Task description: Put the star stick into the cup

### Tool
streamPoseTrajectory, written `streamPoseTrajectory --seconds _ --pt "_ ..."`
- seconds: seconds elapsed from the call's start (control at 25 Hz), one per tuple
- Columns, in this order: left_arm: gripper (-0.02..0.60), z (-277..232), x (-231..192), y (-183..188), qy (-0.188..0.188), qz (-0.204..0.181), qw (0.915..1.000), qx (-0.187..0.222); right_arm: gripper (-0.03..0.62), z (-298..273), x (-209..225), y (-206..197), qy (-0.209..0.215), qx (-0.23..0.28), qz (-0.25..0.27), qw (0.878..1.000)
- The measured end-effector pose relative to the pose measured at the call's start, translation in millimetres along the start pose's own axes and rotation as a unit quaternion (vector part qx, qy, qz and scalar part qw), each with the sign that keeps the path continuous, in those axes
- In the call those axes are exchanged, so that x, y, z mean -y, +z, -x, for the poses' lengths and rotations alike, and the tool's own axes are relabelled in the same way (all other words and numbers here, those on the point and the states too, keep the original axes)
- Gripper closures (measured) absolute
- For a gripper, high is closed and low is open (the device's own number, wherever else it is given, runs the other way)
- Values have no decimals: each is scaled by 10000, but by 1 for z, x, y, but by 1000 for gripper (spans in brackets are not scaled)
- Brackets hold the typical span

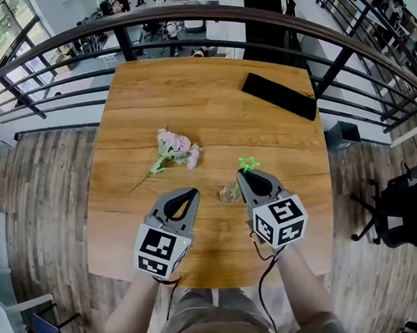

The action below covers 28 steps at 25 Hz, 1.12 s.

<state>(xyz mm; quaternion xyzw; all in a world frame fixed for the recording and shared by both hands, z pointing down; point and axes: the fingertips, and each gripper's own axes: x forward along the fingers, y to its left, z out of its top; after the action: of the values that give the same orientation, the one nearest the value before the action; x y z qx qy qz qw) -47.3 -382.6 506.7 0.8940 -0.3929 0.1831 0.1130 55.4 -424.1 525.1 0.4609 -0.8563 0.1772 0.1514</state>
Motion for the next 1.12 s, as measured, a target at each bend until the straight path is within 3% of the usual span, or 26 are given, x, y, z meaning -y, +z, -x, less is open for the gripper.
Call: streamPoseTrajectory --seconds 0.32,0.56,0.6,0.64,0.68,0.8,1.0,1.12 --pt "566 -16 0 -39 -68 353 9987 -358 559 -24 10 -49 11 -601 -83 9982" --pt "566 -17 3 -46 -95 468 9981 -385 556 -34 14 -61 -20 -700 -185 9974" --pt "566 -16 4 -46 -96 471 9981 -388 524 -34 13 -62 -12 -730 -211 9971" --pt "566 -15 4 -46 -99 473 9981 -391 436 -35 12 -62 -4 -756 -237 9969" --pt "566 -14 5 -46 -102 473 9980 -395 393 -34 12 -63 2 -775 -254 9967" --pt "565 -12 6 -43 -96 454 9982 -391 367 -29 10 -61 -26 -749 -297 9968" --pt "566 -5 8 -27 -62 357 9990 -247 375 -7 8 -38 -79 -446 -360 9983" --pt "565 3 10 -8 -25 245 9996 -104 444 15 4 -11 -56 -147 -278 9995"
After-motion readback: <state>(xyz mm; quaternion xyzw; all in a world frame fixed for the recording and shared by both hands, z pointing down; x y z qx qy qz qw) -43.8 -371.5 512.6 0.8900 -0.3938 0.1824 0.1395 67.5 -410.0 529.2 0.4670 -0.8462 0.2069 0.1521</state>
